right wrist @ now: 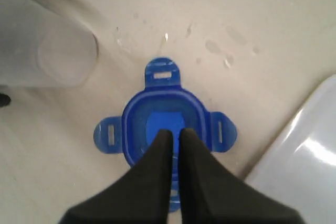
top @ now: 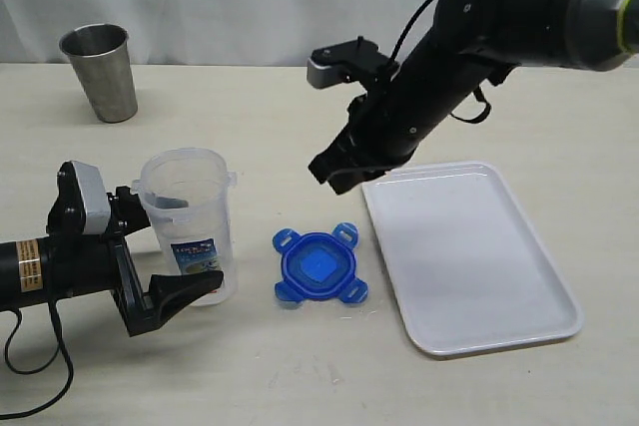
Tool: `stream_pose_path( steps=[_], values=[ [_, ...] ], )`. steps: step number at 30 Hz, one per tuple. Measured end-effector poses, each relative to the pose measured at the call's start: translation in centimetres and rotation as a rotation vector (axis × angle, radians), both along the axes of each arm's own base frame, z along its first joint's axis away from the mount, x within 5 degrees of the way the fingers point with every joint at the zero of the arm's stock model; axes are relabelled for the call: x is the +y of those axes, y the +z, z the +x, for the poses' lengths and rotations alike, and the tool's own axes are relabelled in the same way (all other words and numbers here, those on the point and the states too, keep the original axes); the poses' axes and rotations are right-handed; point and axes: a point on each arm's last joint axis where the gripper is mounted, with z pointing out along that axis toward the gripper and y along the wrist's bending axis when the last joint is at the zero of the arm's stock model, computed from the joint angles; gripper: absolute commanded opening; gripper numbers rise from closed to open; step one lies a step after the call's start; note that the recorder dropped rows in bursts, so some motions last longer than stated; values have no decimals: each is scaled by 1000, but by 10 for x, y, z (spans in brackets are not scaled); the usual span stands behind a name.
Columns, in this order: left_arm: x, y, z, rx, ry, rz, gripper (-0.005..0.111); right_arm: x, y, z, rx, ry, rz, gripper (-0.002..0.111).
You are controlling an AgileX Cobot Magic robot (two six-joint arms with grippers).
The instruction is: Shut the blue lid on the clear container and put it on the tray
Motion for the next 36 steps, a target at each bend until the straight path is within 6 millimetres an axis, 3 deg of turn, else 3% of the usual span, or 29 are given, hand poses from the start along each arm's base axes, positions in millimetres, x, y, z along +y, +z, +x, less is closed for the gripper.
stream_pose_path(
  steps=[6, 10, 13, 19, 22, 26, 30, 36],
  values=[
    [0, 0, 0, 0, 0, 0, 105, -3, 40, -5, -139, -22, 56, 6],
    [0, 0, 0, 0, 0, 0, 105, -3, 44, -14, -101, 30, 39, 26],
    [0, 0, 0, 0, 0, 0, 105, -3, 31, -16, -37, 64, -11, 40],
    [0, 0, 0, 0, 0, 0, 105, -2, -19, -4, 102, 81, -127, 41],
    [0, 0, 0, 0, 0, 0, 105, 3, -38, 16, 189, 90, -219, 41],
    [0, 0, 0, 0, 0, 0, 105, 16, -49, 38, 181, 182, -202, 41],
    [0, 0, 0, 0, 0, 0, 105, 16, -70, 41, 212, 244, -227, 53],
    [0, 0, 0, 0, 0, 0, 105, 17, -74, 45, 167, 265, -220, 53]
  ],
)
